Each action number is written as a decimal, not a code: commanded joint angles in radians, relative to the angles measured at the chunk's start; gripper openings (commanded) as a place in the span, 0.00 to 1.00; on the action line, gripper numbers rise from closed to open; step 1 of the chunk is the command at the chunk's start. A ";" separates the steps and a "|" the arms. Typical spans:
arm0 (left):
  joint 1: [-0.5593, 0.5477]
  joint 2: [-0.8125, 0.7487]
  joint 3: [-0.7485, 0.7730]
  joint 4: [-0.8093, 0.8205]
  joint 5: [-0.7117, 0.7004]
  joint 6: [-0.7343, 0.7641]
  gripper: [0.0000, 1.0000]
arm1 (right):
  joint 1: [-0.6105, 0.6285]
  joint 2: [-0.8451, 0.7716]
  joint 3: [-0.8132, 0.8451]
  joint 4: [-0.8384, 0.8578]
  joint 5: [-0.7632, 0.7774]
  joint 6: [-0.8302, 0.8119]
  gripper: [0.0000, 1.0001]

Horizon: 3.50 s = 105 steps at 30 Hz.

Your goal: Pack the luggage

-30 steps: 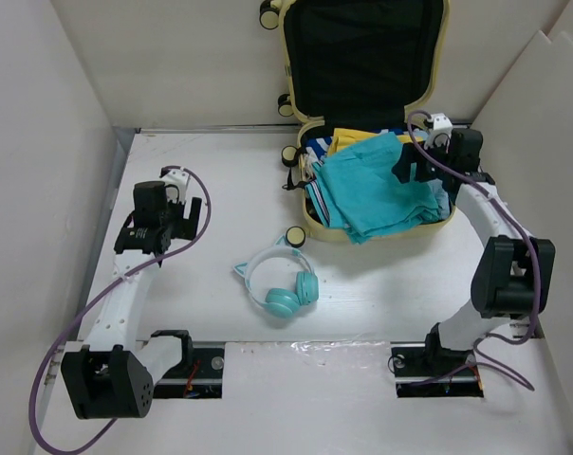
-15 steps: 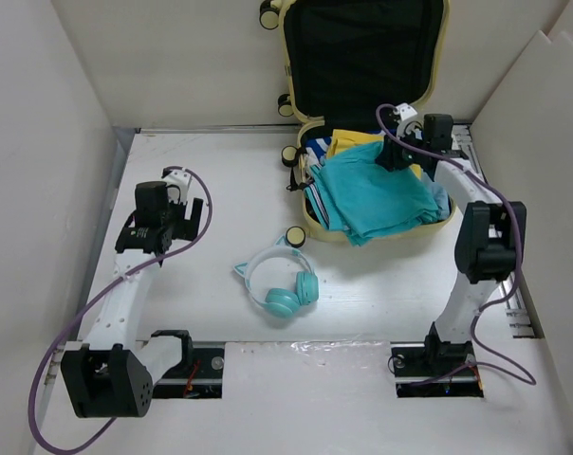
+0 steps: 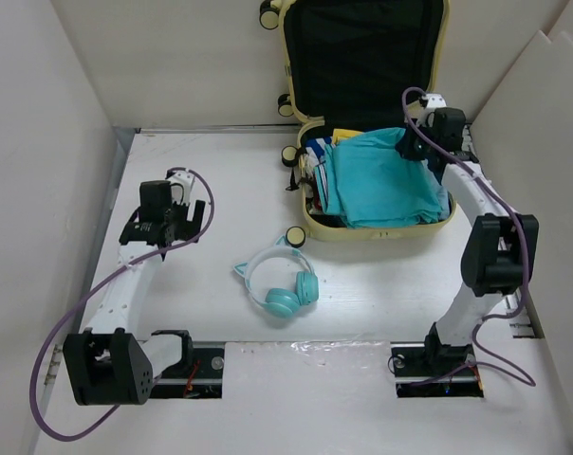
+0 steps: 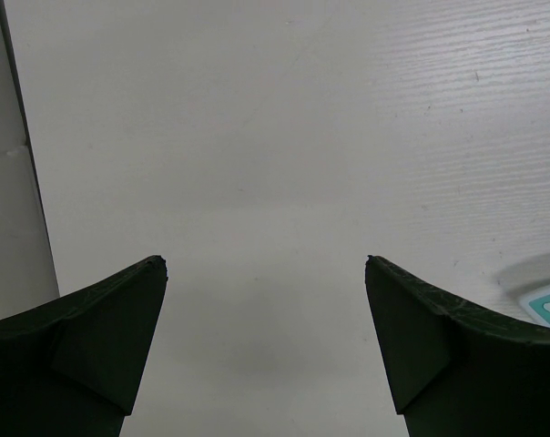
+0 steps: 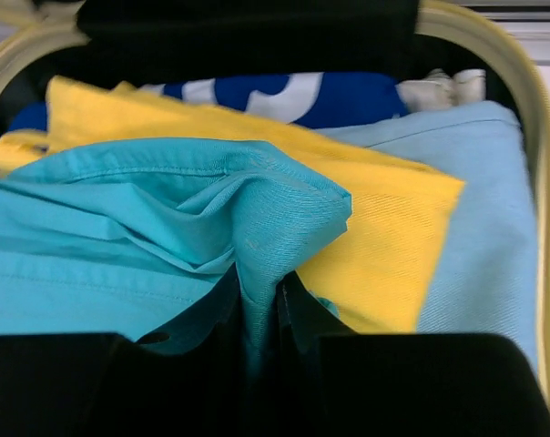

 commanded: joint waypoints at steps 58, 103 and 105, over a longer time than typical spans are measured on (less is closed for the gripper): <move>-0.547 0.550 0.026 0.134 0.240 0.171 0.00 | 0.410 -0.328 -0.139 -0.105 0.031 0.044 0.29; -0.551 0.096 0.290 -0.114 0.327 0.033 0.30 | 0.829 -0.252 -0.191 -0.071 0.262 0.079 0.00; -0.551 0.105 0.322 -0.114 0.317 0.024 0.61 | 0.774 -0.252 -0.151 -0.108 0.262 0.070 0.00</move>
